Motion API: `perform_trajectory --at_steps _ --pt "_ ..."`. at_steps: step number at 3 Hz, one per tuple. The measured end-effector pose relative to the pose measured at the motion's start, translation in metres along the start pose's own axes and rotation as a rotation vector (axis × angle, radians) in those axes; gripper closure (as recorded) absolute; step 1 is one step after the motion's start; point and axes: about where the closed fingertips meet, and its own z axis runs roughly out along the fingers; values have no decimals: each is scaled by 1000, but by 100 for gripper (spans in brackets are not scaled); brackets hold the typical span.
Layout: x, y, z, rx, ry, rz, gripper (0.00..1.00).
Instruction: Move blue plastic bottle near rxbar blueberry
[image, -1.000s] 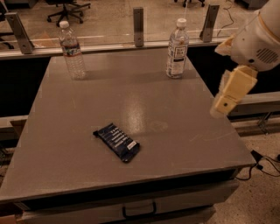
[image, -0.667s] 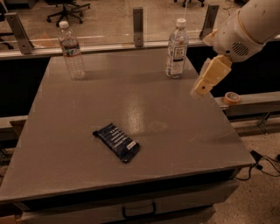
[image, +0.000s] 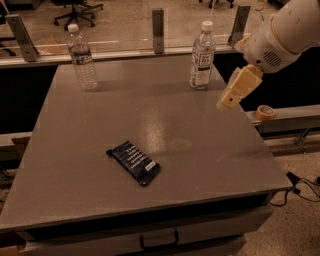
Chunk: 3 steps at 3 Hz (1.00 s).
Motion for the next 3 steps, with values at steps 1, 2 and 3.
perform_trajectory --at_steps 1,2,3 --pt "17 -34 13 79 -30 55 0" --pt "23 -66 35 116 -107 109 0" --pt "15 -93 62 118 -205 172 0"
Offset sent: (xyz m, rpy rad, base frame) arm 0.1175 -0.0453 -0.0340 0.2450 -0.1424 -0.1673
